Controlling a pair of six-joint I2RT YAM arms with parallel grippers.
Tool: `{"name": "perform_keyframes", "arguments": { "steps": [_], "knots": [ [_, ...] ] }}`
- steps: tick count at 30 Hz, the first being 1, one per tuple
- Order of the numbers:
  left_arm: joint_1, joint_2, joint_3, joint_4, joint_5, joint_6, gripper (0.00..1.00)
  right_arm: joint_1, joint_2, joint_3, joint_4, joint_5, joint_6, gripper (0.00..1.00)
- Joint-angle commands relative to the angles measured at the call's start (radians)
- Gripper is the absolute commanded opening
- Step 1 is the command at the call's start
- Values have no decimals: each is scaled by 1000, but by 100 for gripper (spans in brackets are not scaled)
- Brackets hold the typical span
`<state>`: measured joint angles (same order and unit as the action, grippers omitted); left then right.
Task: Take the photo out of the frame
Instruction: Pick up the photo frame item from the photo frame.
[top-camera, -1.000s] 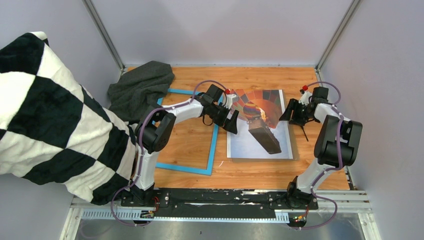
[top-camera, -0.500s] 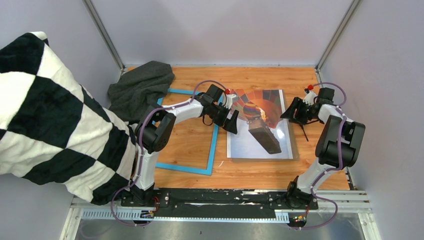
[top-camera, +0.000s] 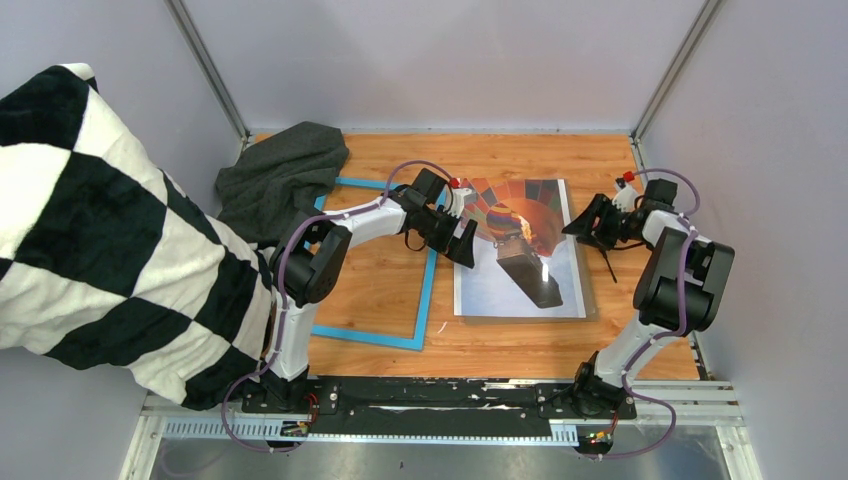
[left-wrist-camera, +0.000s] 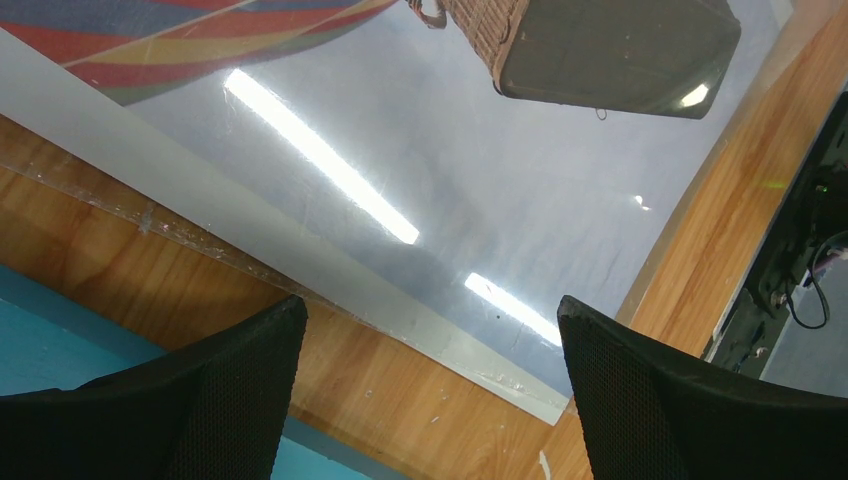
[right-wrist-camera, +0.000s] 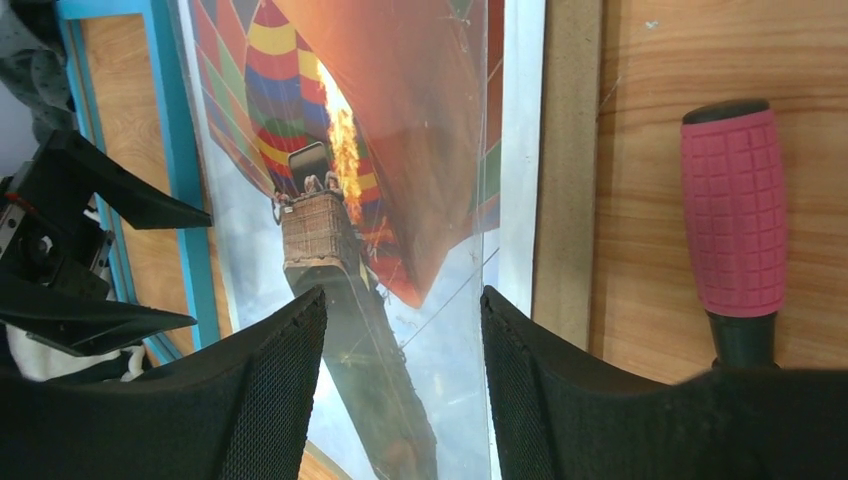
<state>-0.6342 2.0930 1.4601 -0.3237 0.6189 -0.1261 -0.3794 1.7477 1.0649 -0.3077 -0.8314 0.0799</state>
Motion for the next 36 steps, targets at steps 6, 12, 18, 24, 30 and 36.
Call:
{"name": "perform_keyframes", "arguments": {
  "steps": [6, 12, 18, 24, 30, 36],
  "knots": [
    [-12, 17, 11, 40, 38, -4, 95, -3, -5, -9, -53, -137, 26, 59],
    [-12, 15, 11, 39, 40, -6, 95, -3, -32, -21, -33, -180, 23, 63],
    [-12, 18, 12, 41, 45, -9, 95, -1, -43, -32, -10, -254, 19, 67],
    [-12, 12, 13, 41, 47, -9, 95, 2, -46, -38, -2, -259, 19, 68],
    [-12, 9, 10, 44, 45, -9, 95, 8, -127, -67, 11, -49, 5, 71],
    [-12, 7, 10, 44, 45, -9, 95, 9, -121, -64, -3, 8, 4, 73]
  ]
}}
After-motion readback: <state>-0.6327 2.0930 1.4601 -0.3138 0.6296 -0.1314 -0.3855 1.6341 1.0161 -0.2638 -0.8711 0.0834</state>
